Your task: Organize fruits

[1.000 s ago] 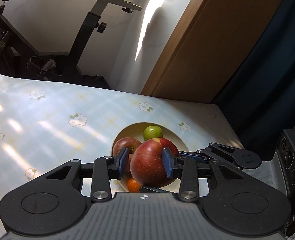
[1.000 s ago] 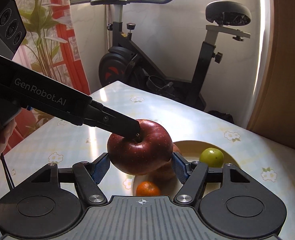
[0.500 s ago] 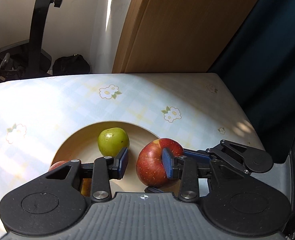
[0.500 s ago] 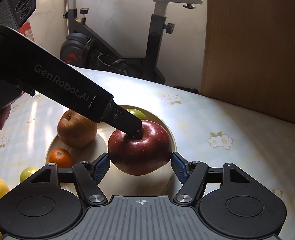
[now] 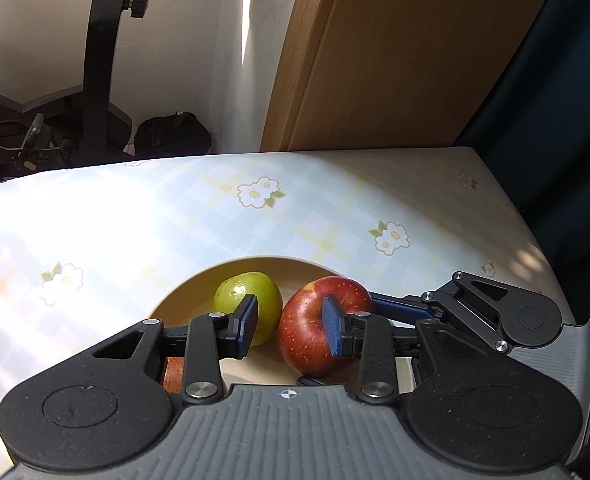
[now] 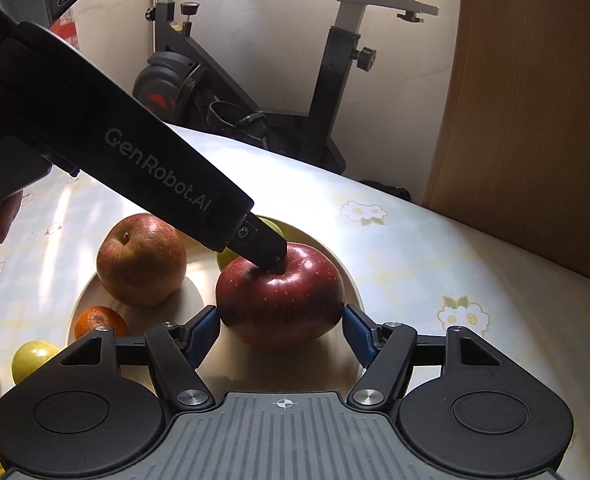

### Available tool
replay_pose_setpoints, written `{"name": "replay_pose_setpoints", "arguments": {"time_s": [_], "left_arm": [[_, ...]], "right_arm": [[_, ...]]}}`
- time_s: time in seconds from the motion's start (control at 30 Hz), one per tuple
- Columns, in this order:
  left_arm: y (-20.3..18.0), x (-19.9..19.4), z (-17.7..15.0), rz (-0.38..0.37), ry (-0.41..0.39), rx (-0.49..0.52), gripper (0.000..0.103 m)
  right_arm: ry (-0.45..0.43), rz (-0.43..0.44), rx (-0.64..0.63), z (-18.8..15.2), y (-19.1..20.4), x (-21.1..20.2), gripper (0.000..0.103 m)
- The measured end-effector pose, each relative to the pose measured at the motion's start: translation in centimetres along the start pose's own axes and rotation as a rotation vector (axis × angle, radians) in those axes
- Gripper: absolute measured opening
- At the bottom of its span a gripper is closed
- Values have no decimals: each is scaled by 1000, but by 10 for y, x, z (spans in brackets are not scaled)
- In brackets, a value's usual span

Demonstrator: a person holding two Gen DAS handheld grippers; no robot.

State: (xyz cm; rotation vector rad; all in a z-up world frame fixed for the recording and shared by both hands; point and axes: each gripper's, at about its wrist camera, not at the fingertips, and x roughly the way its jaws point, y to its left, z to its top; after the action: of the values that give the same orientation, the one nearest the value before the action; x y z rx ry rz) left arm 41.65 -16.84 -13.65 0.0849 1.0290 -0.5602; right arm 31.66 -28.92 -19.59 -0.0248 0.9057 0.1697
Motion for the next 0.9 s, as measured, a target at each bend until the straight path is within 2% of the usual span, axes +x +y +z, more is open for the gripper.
{"name": "replay_pose_setpoints", "arguments": {"time_s": [0.3, 0.47, 0.9], "left_arm": [[21, -12, 1, 41, -14, -34, 37], [24, -8, 3, 48, -24, -47, 39], [13, -16, 0, 98, -48, -17, 40]], "right_arm": [[-8, 47, 12, 14, 17, 14, 64], [-3, 38, 16, 16, 20, 15, 64], [-25, -2, 48, 6, 21, -21, 64]]}}
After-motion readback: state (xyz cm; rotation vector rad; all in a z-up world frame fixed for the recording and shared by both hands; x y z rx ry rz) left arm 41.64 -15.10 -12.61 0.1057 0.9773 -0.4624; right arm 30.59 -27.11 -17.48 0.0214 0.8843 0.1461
